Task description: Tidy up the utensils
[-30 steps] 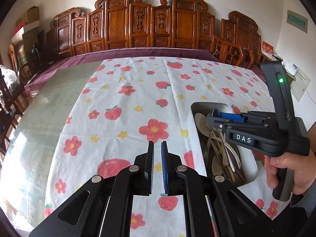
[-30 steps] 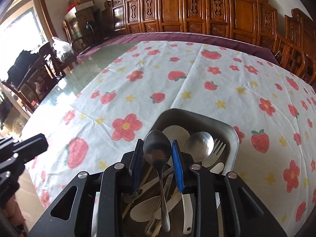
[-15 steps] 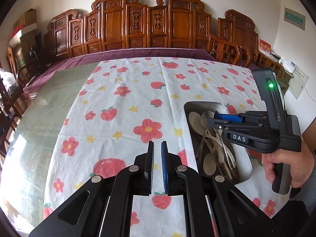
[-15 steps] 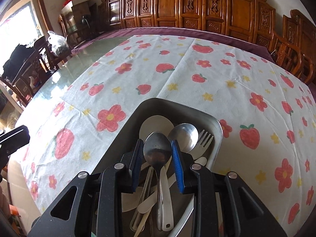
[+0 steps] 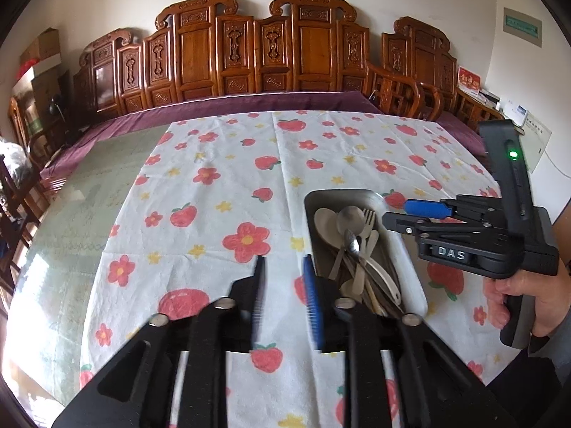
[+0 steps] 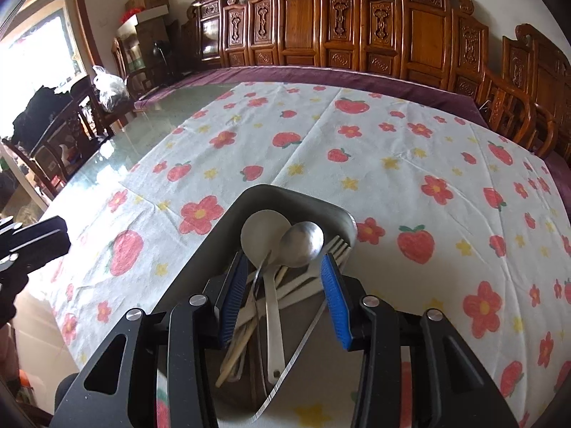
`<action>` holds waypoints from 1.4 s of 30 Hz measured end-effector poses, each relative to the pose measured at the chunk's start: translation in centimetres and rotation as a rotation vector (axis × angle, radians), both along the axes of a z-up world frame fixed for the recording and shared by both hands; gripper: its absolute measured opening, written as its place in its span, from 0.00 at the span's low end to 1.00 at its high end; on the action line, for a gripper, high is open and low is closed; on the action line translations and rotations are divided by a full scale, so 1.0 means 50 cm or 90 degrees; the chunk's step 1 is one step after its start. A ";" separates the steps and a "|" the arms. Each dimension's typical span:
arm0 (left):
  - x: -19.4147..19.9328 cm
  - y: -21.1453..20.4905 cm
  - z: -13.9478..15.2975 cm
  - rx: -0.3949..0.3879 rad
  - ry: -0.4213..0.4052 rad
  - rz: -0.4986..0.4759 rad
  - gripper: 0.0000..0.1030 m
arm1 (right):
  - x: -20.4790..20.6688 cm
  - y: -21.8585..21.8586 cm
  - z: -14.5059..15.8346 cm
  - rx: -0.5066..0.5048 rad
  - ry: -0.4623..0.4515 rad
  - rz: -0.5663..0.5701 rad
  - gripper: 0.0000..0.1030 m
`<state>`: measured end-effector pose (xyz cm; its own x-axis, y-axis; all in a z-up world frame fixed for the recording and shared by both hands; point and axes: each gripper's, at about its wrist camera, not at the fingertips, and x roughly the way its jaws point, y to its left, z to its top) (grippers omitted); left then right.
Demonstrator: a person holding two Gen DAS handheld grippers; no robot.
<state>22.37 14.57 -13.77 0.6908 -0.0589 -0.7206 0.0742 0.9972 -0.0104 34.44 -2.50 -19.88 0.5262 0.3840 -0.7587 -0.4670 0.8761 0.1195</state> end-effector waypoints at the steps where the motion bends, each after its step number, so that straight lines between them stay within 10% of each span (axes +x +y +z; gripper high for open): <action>1: -0.003 -0.009 0.002 0.000 -0.001 -0.003 0.26 | -0.016 -0.016 0.011 0.002 -0.008 0.000 0.44; 4: -0.012 -0.037 0.009 -0.006 0.001 -0.008 0.33 | -0.051 -0.052 0.032 0.008 -0.021 -0.005 0.44; 9: -0.032 -0.081 0.025 -0.031 -0.004 -0.008 0.74 | -0.123 -0.121 0.075 0.020 -0.051 -0.028 0.61; 14: -0.053 -0.130 0.043 -0.029 -0.010 -0.007 0.88 | -0.200 -0.180 0.116 0.007 -0.092 -0.055 0.78; 20: -0.080 -0.181 0.054 -0.018 0.001 0.002 0.93 | -0.261 -0.248 0.149 0.009 -0.119 -0.100 0.97; 42: -0.231 -0.320 0.181 0.012 -0.119 0.005 0.93 | -0.439 -0.397 0.278 0.045 -0.219 -0.182 0.98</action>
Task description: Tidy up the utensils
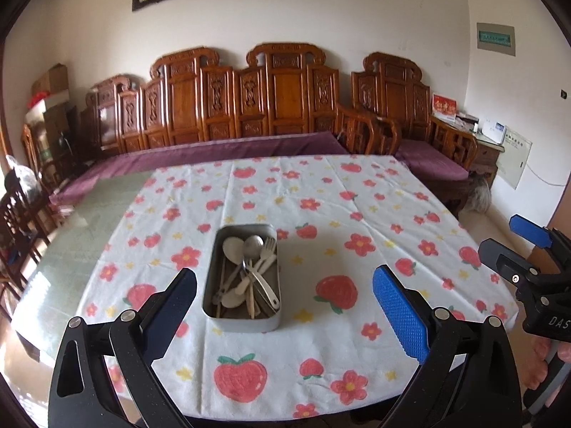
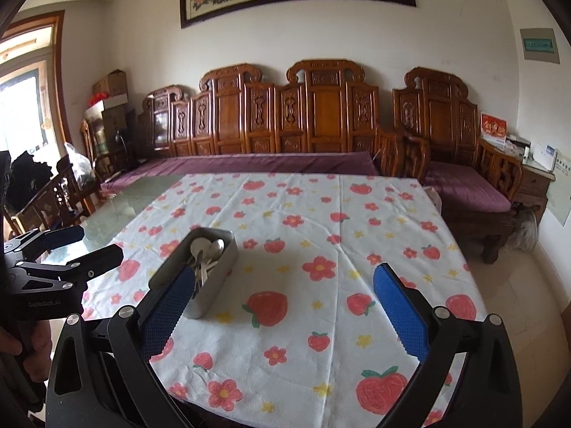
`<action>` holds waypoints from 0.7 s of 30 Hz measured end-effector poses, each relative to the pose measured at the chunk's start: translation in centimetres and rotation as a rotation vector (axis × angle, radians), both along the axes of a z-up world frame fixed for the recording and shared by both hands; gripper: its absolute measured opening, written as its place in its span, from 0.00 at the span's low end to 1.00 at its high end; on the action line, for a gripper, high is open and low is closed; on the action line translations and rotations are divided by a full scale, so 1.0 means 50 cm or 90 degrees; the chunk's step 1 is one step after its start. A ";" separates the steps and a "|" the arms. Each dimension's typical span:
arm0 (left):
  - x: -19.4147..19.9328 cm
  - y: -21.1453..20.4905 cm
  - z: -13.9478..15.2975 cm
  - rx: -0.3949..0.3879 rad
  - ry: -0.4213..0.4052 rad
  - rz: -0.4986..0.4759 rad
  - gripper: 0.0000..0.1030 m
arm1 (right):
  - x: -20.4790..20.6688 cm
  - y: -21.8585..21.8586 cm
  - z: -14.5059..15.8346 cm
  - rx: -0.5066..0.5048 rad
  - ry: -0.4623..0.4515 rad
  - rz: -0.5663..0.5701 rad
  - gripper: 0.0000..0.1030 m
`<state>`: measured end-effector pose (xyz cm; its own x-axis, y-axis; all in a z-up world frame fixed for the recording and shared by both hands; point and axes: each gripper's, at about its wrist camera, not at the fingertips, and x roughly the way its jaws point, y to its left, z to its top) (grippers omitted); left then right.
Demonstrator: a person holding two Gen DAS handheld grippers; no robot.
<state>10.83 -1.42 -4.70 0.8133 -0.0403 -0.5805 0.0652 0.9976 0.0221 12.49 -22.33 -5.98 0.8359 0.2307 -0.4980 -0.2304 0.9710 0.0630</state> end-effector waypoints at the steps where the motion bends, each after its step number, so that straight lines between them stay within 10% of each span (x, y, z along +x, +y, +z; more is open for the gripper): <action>1: -0.010 -0.003 0.011 -0.001 -0.010 -0.002 0.93 | -0.006 -0.001 0.007 0.000 -0.007 -0.001 0.98; 21: -0.142 -0.010 0.122 -0.016 -0.120 0.018 0.93 | -0.127 -0.023 0.112 0.013 -0.112 -0.012 0.98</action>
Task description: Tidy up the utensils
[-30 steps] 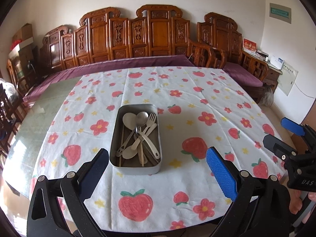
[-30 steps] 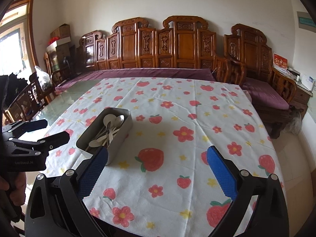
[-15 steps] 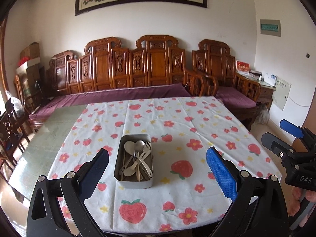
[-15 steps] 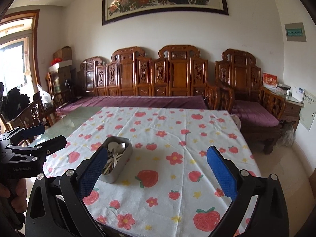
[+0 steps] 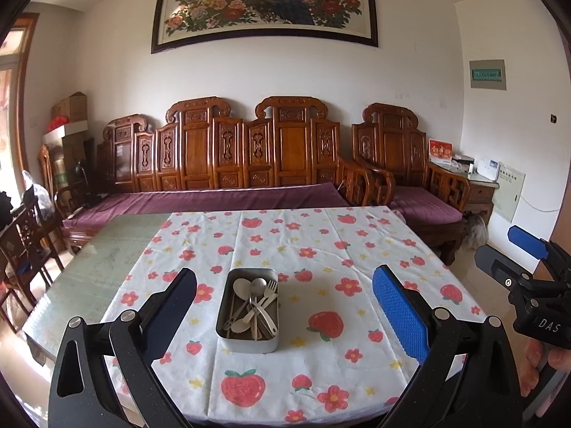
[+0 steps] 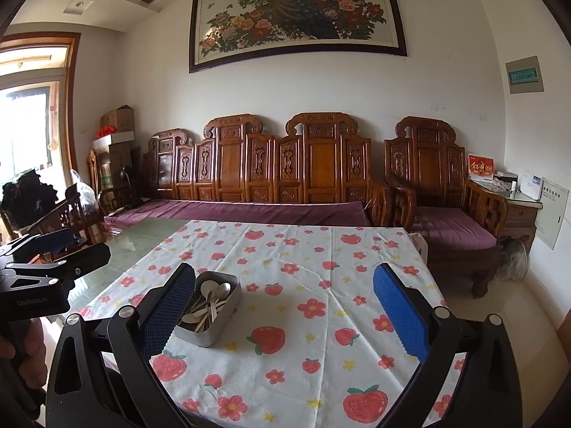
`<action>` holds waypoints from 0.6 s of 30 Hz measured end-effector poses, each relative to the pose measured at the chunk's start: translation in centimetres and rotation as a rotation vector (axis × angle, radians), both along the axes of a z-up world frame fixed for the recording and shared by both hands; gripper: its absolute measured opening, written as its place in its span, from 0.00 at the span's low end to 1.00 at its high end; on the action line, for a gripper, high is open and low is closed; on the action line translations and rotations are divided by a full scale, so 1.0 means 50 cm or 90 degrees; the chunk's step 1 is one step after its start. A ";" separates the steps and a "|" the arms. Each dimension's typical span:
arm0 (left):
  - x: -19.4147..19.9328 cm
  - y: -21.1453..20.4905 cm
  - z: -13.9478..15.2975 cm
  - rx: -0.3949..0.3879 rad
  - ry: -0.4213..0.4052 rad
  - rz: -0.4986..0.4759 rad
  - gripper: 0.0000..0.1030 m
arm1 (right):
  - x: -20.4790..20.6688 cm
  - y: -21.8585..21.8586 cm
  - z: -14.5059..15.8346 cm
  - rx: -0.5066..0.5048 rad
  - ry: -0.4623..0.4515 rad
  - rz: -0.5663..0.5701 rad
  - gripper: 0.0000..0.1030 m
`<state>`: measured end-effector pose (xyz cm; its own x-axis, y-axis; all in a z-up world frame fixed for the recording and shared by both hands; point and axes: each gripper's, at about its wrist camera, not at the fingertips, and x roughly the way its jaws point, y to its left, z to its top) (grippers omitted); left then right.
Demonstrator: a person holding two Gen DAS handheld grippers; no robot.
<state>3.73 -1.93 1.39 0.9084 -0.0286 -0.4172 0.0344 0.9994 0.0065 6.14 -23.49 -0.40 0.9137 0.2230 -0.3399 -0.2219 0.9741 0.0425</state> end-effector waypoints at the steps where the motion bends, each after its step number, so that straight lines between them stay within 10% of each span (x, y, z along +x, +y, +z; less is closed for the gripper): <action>1: -0.002 0.001 0.001 -0.003 -0.004 0.002 0.93 | -0.001 -0.001 0.001 0.001 0.000 0.000 0.98; 18: 0.002 -0.001 -0.006 -0.008 0.002 -0.003 0.93 | 0.000 0.003 -0.001 0.003 0.006 0.000 0.98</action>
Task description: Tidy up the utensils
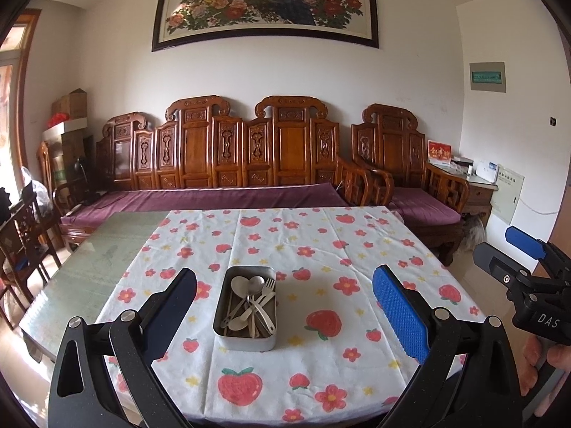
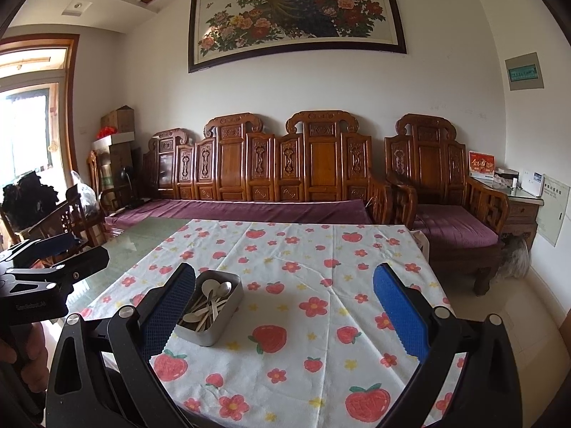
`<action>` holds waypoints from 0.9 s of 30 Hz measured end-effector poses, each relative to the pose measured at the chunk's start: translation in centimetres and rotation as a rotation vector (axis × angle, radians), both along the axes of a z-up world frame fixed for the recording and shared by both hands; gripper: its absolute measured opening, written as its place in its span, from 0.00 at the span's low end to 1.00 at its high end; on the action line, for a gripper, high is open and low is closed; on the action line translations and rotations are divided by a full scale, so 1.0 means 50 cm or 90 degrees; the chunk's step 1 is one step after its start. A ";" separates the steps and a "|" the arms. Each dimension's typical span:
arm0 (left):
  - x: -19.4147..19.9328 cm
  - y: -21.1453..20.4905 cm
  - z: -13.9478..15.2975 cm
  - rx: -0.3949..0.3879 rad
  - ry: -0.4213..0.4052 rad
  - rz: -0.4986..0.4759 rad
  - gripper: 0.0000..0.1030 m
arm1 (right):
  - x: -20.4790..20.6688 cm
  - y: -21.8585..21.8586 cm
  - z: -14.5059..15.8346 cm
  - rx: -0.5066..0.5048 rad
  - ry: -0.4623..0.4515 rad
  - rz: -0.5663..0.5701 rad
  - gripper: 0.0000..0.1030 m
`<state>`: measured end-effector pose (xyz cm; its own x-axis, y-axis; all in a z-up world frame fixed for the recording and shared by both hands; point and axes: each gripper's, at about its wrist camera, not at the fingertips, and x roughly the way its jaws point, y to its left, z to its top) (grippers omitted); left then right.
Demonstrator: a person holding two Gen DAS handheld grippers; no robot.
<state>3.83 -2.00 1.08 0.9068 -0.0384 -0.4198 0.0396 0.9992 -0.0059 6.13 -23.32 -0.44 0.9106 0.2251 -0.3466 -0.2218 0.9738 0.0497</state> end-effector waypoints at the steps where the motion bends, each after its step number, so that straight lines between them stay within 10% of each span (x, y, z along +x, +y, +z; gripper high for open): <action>1: 0.001 -0.001 -0.001 0.000 0.001 -0.001 0.93 | -0.001 0.001 0.000 0.000 0.000 0.000 0.98; 27: -0.003 -0.001 -0.012 0.000 -0.002 -0.002 0.93 | 0.000 0.006 -0.005 0.003 0.001 0.001 0.98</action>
